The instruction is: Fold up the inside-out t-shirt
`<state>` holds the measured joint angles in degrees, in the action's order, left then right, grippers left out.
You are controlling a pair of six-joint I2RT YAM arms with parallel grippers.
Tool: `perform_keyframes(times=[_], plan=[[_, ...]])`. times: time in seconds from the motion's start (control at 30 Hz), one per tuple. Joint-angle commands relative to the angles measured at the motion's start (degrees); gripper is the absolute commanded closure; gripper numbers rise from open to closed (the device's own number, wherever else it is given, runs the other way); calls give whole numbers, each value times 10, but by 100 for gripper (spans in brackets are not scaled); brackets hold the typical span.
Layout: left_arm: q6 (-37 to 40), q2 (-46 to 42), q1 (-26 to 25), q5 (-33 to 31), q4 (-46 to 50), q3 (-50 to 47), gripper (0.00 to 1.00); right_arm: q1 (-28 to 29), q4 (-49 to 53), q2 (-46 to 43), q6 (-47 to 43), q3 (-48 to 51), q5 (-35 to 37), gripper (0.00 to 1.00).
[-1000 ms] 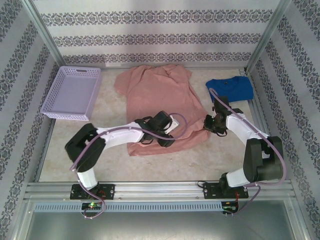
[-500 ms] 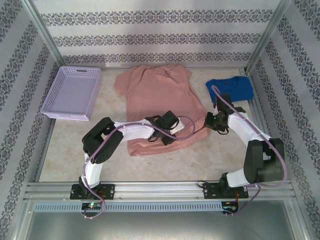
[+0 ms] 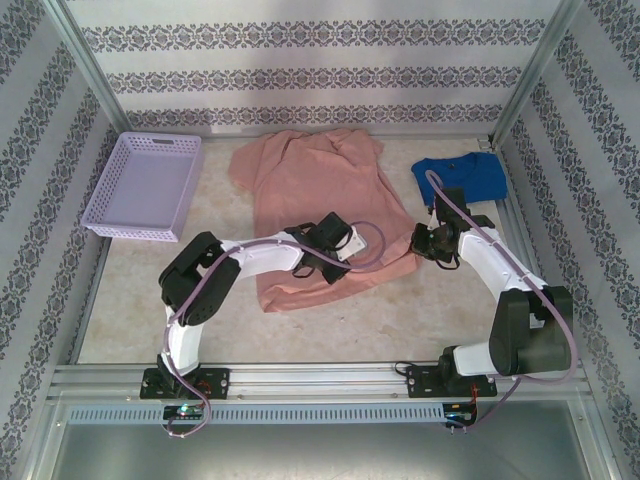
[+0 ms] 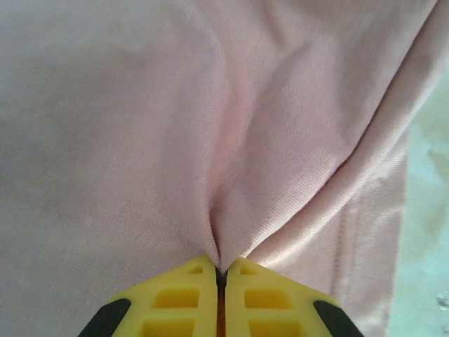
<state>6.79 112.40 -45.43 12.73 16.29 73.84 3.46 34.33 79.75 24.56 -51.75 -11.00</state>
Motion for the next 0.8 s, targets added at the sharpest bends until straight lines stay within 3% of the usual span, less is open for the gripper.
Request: perform_keyframes(times=[0.0,0.5,0.77], plan=[[-24,-28,15,47,0,-8,91,-7,12,-9,-14,11,9,89],[-28,5,27,67,16,12,76,-7,11,-10,-17,14,7,89],[-27,14,29,71,21,17,96,-7,11,-10,-15,13,9,89]])
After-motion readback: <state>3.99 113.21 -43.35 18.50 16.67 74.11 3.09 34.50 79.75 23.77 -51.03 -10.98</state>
